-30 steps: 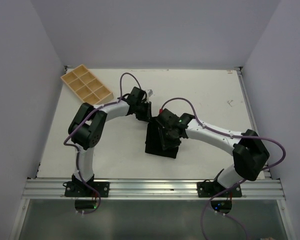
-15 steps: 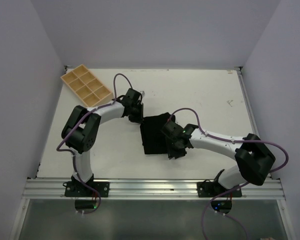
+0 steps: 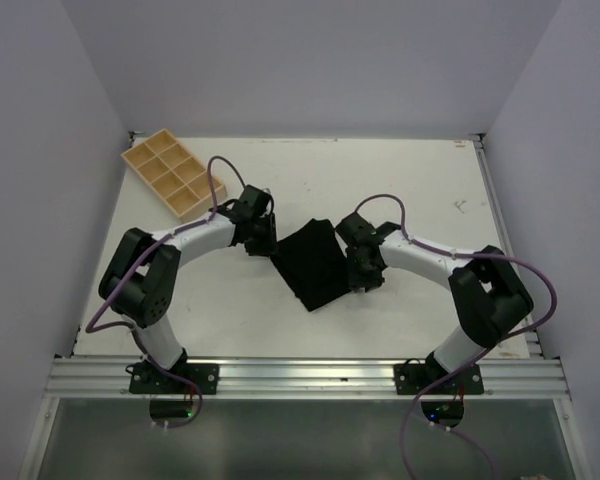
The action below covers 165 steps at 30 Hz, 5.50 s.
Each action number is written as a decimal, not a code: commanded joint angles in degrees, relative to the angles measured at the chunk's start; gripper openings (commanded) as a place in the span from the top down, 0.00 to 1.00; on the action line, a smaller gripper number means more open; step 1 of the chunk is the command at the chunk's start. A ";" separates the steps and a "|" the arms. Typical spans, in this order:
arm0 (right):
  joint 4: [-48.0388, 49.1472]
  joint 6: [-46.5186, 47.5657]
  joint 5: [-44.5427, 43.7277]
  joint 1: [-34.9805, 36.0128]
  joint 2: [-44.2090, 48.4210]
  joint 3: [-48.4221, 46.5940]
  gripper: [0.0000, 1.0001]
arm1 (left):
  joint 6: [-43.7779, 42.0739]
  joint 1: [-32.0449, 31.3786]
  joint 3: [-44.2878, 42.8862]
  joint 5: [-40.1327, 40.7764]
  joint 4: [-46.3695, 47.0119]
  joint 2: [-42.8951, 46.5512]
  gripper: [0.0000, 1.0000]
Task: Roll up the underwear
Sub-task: Fold the underwear
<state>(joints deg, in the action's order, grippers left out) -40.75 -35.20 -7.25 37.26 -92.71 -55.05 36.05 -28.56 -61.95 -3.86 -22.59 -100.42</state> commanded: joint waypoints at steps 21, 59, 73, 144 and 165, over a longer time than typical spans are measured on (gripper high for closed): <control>-3.98 11.56 -4.62 20.57 -9.50 -22.29 0.56 | 10.00 18.18 -1.33 -6.86 -5.89 7.34 0.41; -12.86 8.13 -15.69 28.40 -25.42 -31.00 0.55 | 7.98 23.55 4.03 -5.90 -7.21 13.32 0.42; -14.62 7.52 -15.96 29.10 -23.23 -31.27 0.99 | 18.69 23.55 8.06 -9.57 -5.46 15.17 0.42; -6.28 3.39 -2.25 35.08 -10.66 -27.49 1.00 | 29.07 8.34 14.85 0.69 -6.13 26.50 1.00; -4.77 8.57 6.10 23.13 -5.64 -21.94 1.00 | 27.67 8.08 3.61 -0.19 -6.07 15.53 1.00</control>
<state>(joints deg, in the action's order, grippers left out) -45.63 -28.97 -4.16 62.00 -99.18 -76.36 65.73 -20.08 -53.71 -4.36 -31.35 -83.05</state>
